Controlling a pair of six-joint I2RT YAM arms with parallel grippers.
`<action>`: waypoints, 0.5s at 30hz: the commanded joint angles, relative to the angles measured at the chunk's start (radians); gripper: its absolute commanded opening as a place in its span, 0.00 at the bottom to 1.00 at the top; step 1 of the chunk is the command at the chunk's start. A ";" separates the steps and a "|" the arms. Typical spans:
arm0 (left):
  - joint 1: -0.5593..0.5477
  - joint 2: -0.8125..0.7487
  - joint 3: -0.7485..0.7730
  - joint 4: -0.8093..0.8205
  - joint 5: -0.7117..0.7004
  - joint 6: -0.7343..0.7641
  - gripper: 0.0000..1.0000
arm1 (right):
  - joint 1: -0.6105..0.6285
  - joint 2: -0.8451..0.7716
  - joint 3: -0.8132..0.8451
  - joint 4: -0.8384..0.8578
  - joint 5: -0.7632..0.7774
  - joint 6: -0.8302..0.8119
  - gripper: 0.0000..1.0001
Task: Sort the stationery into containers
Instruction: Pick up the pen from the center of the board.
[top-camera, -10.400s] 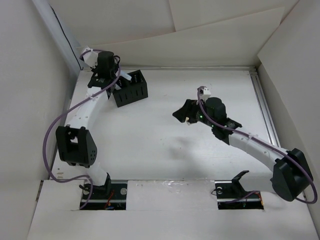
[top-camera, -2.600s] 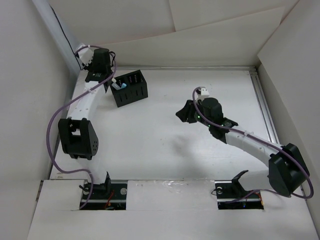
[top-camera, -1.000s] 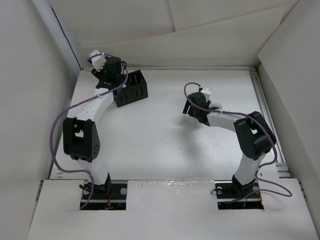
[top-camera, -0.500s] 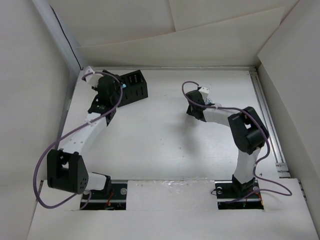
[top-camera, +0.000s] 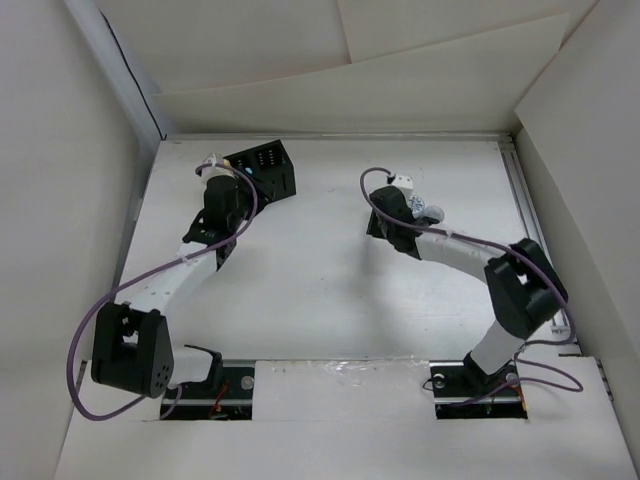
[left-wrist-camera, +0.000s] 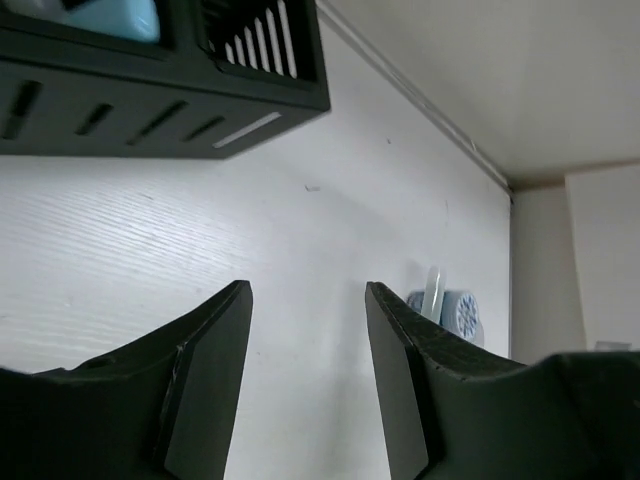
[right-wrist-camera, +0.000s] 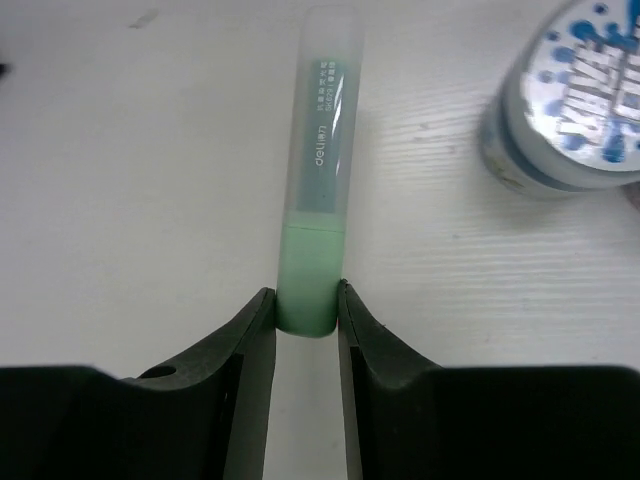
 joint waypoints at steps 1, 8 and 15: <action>-0.001 0.031 0.057 0.022 0.207 0.017 0.46 | 0.046 -0.138 -0.029 0.035 -0.088 -0.063 0.01; -0.107 0.125 0.172 -0.032 0.349 0.083 0.55 | 0.068 -0.253 -0.118 0.102 -0.335 -0.149 0.01; -0.130 0.240 0.215 0.007 0.433 0.054 0.57 | 0.100 -0.275 -0.118 0.148 -0.454 -0.189 0.01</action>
